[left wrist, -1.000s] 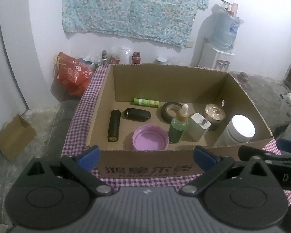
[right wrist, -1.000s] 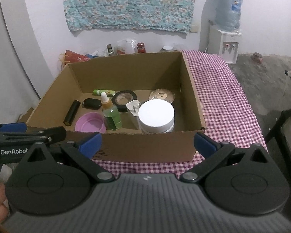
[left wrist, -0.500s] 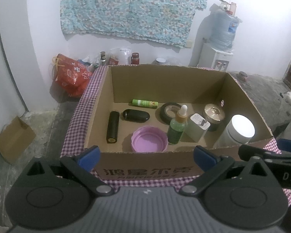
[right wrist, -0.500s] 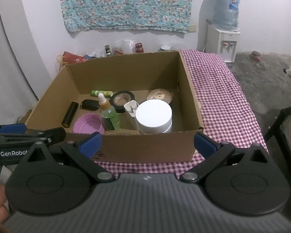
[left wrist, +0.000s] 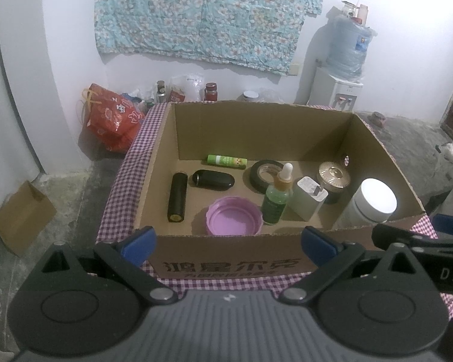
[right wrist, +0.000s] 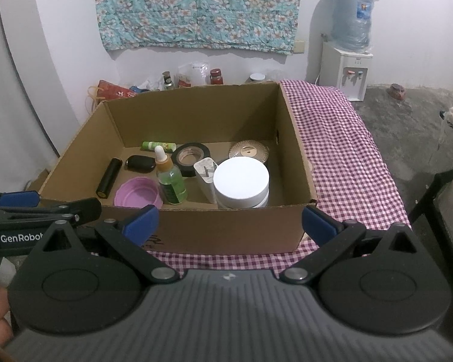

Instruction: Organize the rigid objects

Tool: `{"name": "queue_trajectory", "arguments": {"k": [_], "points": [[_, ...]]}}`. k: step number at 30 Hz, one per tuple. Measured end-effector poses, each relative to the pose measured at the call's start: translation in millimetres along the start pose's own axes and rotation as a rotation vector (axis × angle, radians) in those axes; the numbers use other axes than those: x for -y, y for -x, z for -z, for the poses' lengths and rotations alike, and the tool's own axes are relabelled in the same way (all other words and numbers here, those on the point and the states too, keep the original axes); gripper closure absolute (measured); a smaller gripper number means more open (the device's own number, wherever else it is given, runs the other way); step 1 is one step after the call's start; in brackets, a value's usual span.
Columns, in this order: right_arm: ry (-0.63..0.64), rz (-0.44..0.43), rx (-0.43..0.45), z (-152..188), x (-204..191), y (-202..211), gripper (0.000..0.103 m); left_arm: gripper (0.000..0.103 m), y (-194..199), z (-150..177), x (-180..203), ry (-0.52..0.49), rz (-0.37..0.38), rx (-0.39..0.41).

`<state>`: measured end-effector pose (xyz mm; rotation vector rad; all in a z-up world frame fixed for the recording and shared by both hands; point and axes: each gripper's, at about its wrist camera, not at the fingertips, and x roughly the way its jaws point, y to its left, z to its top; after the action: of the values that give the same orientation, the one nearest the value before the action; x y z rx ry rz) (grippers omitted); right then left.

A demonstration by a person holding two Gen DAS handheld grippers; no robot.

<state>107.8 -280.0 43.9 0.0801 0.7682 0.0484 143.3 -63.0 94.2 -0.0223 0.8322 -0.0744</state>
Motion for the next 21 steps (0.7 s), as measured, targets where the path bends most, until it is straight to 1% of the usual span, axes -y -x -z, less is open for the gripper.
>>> {"name": "queue_trajectory", "arguments": {"k": [21], "points": [[0.002, 0.0, 0.001, -0.4, -0.1, 0.2, 0.002, 0.001, 0.9, 0.6, -2.8, -0.001, 0.003, 0.003]]}}
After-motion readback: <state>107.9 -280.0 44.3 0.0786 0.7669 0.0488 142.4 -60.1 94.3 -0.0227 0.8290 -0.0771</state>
